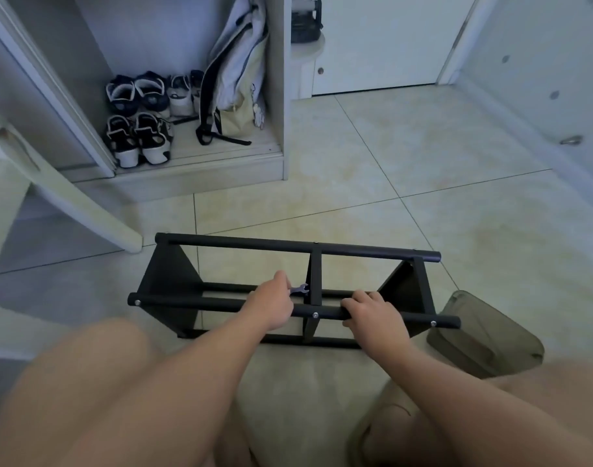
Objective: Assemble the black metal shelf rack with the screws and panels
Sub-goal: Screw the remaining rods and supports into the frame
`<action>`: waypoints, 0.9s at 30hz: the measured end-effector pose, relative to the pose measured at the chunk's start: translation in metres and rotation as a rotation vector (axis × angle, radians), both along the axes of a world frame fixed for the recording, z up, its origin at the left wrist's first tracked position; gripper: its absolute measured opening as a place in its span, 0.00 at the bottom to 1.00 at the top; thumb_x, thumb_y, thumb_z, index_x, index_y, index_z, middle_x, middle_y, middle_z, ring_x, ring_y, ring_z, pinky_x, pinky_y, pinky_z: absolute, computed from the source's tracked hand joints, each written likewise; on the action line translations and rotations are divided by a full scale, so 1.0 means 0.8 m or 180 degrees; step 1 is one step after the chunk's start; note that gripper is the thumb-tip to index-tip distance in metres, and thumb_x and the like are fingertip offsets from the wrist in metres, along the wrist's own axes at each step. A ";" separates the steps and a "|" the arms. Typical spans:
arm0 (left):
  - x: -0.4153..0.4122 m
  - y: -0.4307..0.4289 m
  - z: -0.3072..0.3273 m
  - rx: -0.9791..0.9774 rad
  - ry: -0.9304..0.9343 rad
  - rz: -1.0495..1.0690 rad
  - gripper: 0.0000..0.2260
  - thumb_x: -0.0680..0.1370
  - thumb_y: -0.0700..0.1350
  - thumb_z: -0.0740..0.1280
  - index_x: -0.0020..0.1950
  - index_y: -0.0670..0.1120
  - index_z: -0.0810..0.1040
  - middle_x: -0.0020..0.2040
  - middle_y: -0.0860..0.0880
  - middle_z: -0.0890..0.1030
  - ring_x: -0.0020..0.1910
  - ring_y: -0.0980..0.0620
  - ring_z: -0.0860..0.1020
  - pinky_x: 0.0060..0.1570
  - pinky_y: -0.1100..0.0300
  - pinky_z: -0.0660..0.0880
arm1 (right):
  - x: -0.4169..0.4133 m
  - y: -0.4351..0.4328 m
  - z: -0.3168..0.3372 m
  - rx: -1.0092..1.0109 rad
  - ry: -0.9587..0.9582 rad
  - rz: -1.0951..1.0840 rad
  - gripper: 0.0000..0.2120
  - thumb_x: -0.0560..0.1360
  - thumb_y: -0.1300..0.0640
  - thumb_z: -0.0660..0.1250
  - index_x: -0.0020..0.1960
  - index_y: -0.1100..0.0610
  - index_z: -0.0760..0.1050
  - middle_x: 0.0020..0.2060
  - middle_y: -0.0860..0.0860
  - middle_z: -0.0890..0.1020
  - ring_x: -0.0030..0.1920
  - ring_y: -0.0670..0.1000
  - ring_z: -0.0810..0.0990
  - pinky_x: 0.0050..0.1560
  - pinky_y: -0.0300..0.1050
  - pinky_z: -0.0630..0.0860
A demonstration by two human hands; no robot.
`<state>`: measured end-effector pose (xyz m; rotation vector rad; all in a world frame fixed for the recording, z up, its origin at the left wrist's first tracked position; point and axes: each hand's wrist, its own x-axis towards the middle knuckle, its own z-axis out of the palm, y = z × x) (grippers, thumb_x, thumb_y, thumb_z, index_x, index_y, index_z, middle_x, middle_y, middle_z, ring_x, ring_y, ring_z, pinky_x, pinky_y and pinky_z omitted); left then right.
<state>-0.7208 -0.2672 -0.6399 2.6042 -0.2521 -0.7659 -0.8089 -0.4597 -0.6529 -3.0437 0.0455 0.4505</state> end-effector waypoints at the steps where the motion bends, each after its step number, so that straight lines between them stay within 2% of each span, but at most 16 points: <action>1: -0.006 0.000 0.001 -0.0022 0.0028 0.0004 0.02 0.83 0.42 0.56 0.55 0.48 0.66 0.49 0.46 0.77 0.50 0.43 0.76 0.45 0.52 0.70 | -0.005 -0.001 0.003 0.0025 0.0064 0.0003 0.15 0.83 0.49 0.63 0.68 0.50 0.72 0.63 0.48 0.74 0.63 0.55 0.72 0.55 0.48 0.71; 4: -0.025 0.000 0.003 -0.0054 0.0068 0.0024 0.02 0.83 0.42 0.55 0.55 0.47 0.66 0.48 0.47 0.77 0.50 0.43 0.76 0.44 0.53 0.69 | -0.015 -0.003 0.015 0.0157 0.0264 -0.0013 0.13 0.82 0.50 0.66 0.65 0.50 0.74 0.60 0.48 0.75 0.61 0.54 0.73 0.51 0.47 0.72; 6: -0.037 -0.001 0.003 -0.0057 0.0109 0.0018 0.02 0.83 0.42 0.56 0.55 0.48 0.66 0.46 0.48 0.76 0.46 0.46 0.76 0.42 0.54 0.69 | -0.021 -0.006 0.023 0.0216 0.0460 0.0017 0.12 0.80 0.49 0.68 0.62 0.51 0.75 0.58 0.48 0.75 0.60 0.53 0.74 0.48 0.47 0.73; 8: -0.047 -0.001 0.003 -0.0058 0.0182 0.0015 0.03 0.83 0.42 0.56 0.56 0.48 0.67 0.45 0.48 0.76 0.43 0.48 0.75 0.40 0.54 0.70 | -0.025 -0.008 0.028 0.0231 0.0601 0.0048 0.12 0.79 0.49 0.69 0.59 0.51 0.75 0.56 0.48 0.75 0.59 0.53 0.74 0.49 0.48 0.74; 10: -0.051 0.000 0.004 -0.0017 0.0301 -0.0022 0.04 0.83 0.42 0.56 0.57 0.47 0.67 0.47 0.47 0.76 0.44 0.47 0.76 0.42 0.53 0.72 | -0.027 -0.009 0.031 0.0224 0.0711 0.0092 0.12 0.78 0.48 0.69 0.59 0.51 0.75 0.56 0.48 0.75 0.60 0.52 0.74 0.50 0.48 0.75; 12: -0.051 0.002 0.004 0.0059 0.0412 -0.0097 0.05 0.83 0.43 0.56 0.58 0.45 0.68 0.49 0.46 0.77 0.48 0.46 0.77 0.46 0.51 0.74 | -0.025 -0.008 0.030 0.0251 0.0800 0.0175 0.17 0.77 0.46 0.70 0.64 0.50 0.74 0.59 0.47 0.75 0.63 0.52 0.73 0.54 0.48 0.75; 14: -0.048 0.006 0.002 0.0098 0.0489 -0.0110 0.07 0.83 0.43 0.56 0.59 0.44 0.69 0.51 0.45 0.77 0.51 0.44 0.77 0.50 0.50 0.75 | -0.021 -0.007 0.028 0.0358 0.0657 0.0268 0.30 0.75 0.40 0.71 0.73 0.48 0.67 0.66 0.47 0.72 0.67 0.53 0.70 0.61 0.49 0.72; 16: -0.042 0.009 0.000 0.0092 0.0515 -0.0048 0.08 0.83 0.43 0.57 0.60 0.44 0.71 0.53 0.45 0.77 0.52 0.44 0.77 0.53 0.50 0.75 | -0.015 -0.006 0.025 0.0500 0.0293 0.0337 0.43 0.71 0.33 0.72 0.79 0.46 0.58 0.74 0.48 0.66 0.73 0.54 0.64 0.70 0.51 0.65; 18: -0.034 0.010 0.000 0.0098 0.0509 0.0028 0.08 0.82 0.43 0.58 0.59 0.45 0.73 0.54 0.45 0.78 0.53 0.45 0.77 0.55 0.50 0.76 | -0.004 -0.006 0.022 0.0494 0.0179 0.0464 0.54 0.67 0.26 0.68 0.82 0.44 0.46 0.81 0.49 0.52 0.80 0.55 0.50 0.78 0.55 0.53; 20: -0.025 0.009 -0.001 0.0138 0.0483 0.0065 0.09 0.81 0.42 0.60 0.58 0.46 0.77 0.54 0.46 0.80 0.52 0.45 0.78 0.55 0.51 0.77 | 0.008 -0.005 0.014 0.0327 0.0267 0.0632 0.61 0.61 0.18 0.61 0.80 0.41 0.31 0.81 0.47 0.36 0.81 0.55 0.34 0.79 0.61 0.40; 21: -0.021 0.010 -0.002 0.0169 0.0486 0.0061 0.09 0.81 0.42 0.60 0.57 0.46 0.78 0.54 0.46 0.80 0.52 0.45 0.79 0.55 0.51 0.77 | 0.013 -0.005 0.009 0.0271 0.0312 0.0693 0.63 0.59 0.16 0.58 0.78 0.39 0.27 0.80 0.46 0.31 0.80 0.55 0.29 0.78 0.63 0.35; 23: -0.013 0.013 -0.003 0.0222 0.0551 0.0009 0.09 0.80 0.41 0.62 0.56 0.46 0.80 0.54 0.46 0.81 0.53 0.45 0.79 0.55 0.53 0.77 | 0.019 -0.005 -0.003 0.0240 0.0397 0.0749 0.64 0.56 0.13 0.53 0.76 0.39 0.22 0.78 0.46 0.26 0.78 0.55 0.24 0.75 0.66 0.31; 27: -0.003 0.028 -0.002 0.0228 0.0702 -0.0140 0.09 0.80 0.41 0.64 0.54 0.48 0.83 0.50 0.49 0.82 0.51 0.47 0.79 0.51 0.57 0.76 | 0.017 -0.006 -0.024 0.0176 0.0435 0.0791 0.63 0.56 0.11 0.48 0.76 0.39 0.22 0.76 0.47 0.23 0.76 0.56 0.21 0.75 0.70 0.31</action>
